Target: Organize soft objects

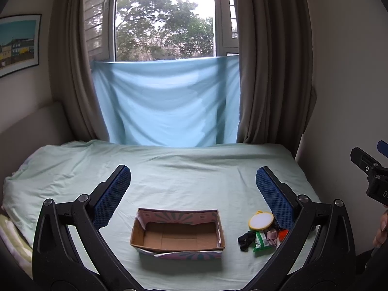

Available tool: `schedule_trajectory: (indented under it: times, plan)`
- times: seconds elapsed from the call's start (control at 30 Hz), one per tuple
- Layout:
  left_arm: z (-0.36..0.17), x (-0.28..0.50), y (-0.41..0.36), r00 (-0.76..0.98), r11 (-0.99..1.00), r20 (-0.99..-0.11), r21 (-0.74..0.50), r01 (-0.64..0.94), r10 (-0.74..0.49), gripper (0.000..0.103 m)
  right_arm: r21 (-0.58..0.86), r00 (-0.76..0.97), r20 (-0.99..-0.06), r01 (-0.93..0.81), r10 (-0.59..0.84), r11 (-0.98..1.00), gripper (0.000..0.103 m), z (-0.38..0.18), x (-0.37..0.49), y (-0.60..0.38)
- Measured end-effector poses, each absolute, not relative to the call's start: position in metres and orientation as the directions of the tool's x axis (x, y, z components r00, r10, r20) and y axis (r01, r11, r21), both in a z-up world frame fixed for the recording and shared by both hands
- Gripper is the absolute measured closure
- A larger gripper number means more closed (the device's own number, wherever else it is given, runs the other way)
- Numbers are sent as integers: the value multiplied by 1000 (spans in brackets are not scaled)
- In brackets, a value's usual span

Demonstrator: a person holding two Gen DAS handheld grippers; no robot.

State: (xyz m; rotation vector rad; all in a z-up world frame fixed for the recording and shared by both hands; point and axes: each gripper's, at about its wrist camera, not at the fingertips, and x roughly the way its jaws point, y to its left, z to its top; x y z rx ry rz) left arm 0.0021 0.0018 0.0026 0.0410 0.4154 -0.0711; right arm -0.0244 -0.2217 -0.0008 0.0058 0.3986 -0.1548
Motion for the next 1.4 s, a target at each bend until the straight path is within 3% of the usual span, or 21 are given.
schedule_trajectory:
  times: [0.8, 1.13, 1.4]
  plan:
    - [-2, 8, 13, 905, 996, -417, 10, 94, -81, 0, -31, 914, -373, 161, -161, 986, 0, -2, -26, -210]
    - [-33, 51, -12, 800, 948, -543, 25, 318, -255, 0, -24, 842, -449, 322, -298, 946, 0, -23, -25, -224]
    - [-108, 88, -64, 659, 857, -652, 26, 514, -376, 0, -27, 724, -545, 489, -423, 872, 0, -82, -30, -255]
